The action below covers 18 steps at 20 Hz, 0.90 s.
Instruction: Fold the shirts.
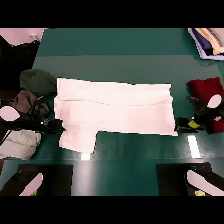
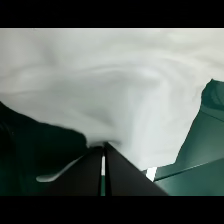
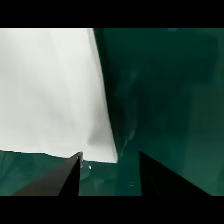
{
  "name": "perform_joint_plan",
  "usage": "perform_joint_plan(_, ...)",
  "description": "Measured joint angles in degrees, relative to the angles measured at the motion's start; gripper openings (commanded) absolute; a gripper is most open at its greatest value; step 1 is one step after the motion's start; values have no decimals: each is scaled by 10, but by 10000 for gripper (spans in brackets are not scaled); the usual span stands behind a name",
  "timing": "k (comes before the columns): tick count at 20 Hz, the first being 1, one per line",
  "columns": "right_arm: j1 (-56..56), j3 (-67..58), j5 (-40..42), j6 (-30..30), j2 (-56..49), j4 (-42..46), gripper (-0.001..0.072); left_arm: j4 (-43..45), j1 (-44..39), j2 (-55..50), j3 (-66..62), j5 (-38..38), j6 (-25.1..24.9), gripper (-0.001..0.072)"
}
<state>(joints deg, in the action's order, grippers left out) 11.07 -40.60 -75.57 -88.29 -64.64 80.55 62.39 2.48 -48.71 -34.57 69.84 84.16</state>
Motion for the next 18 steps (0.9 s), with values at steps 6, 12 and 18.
perform_joint_plan(6,-27,30,43,6,2,-30,18,-8,0,0,-1,0,-5,27)
perform_joint_plan(12,-22,20,35,11,46,-15,16,-14,0,0,-2,16,-6,25)
perform_joint_plan(18,49,-24,-91,18,150,33,16,-92,-12,0,-6,68,-31,25)
